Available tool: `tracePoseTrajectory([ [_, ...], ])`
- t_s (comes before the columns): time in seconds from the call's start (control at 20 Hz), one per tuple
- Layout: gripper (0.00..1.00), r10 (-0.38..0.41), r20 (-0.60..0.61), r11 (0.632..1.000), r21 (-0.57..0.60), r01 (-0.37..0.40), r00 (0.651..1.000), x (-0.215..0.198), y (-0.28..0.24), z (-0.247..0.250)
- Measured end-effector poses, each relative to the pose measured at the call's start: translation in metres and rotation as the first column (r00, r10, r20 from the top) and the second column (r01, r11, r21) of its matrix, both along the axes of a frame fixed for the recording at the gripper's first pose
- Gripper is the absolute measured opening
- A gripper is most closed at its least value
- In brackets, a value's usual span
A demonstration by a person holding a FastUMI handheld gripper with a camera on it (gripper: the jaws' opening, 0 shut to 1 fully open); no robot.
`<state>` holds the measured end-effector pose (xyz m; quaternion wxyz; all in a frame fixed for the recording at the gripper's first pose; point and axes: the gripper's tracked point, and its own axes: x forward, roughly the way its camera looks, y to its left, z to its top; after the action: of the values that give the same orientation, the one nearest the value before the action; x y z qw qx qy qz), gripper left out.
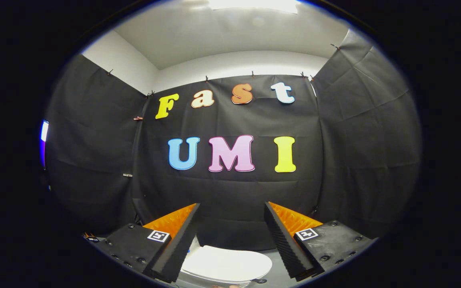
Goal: Open the toilet lid.
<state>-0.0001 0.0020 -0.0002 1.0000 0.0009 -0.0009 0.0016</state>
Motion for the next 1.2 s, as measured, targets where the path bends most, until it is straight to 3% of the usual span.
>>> tracePoseTrajectory([
  [0.7, 0.98, -0.038, -0.009, 0.999, 0.013, 0.038, 0.999, 0.001, -0.017, -0.003],
  [1.2, 0.98, -0.259, -0.036, 0.960, 0.100, 0.261, 0.965, 0.012, -0.102, -0.023],
])
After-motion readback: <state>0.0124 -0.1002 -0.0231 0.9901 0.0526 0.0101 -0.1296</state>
